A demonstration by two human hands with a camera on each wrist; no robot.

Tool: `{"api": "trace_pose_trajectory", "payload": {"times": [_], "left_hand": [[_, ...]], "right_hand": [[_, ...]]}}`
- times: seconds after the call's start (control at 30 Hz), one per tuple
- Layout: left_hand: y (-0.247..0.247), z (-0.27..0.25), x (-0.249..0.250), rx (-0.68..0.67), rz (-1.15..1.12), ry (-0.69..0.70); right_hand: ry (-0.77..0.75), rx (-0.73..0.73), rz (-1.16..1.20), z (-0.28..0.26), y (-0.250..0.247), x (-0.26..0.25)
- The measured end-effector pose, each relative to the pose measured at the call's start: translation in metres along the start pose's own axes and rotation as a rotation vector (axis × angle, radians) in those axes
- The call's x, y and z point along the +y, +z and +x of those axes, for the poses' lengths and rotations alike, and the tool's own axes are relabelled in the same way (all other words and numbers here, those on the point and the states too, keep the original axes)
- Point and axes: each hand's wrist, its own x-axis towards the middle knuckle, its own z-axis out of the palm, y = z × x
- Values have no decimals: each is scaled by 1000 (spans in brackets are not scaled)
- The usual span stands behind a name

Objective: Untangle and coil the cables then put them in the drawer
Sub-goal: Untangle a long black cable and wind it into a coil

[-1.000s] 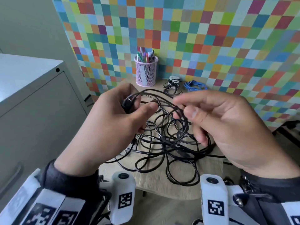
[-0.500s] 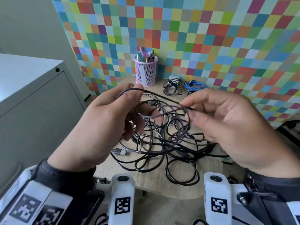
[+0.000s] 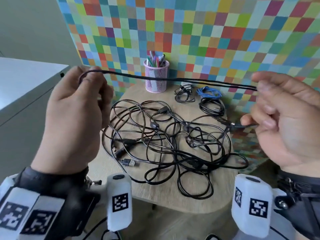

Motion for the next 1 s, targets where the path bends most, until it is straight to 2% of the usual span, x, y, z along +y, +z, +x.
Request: {"api": "trace_pose_trajectory", "payload": {"times": [0.1,0.2,0.33,0.5,0.7,0.87,1.0], "left_hand": [[-2,0,-2,-52,10,6],[-1,-4,-3,-137,99,19],[3,-9,-4,-181,227,-4],[9,-21,0,-268,475,96],[20,-37,8,-351,505,261],[25,-46,9,-594,594,435],[19,-45,18,-607,577,340]], "right_hand": [[-2,65,45,2,-2,0],[-2,62,109,3,-4,-2],[2,-14,181,1,0,-3],[40,-172,218,-10,18,0],[68,-347,145,-23,39,3],[54,-477,51,-33,53,4],[42,-498,-92,-36,54,0]]}}
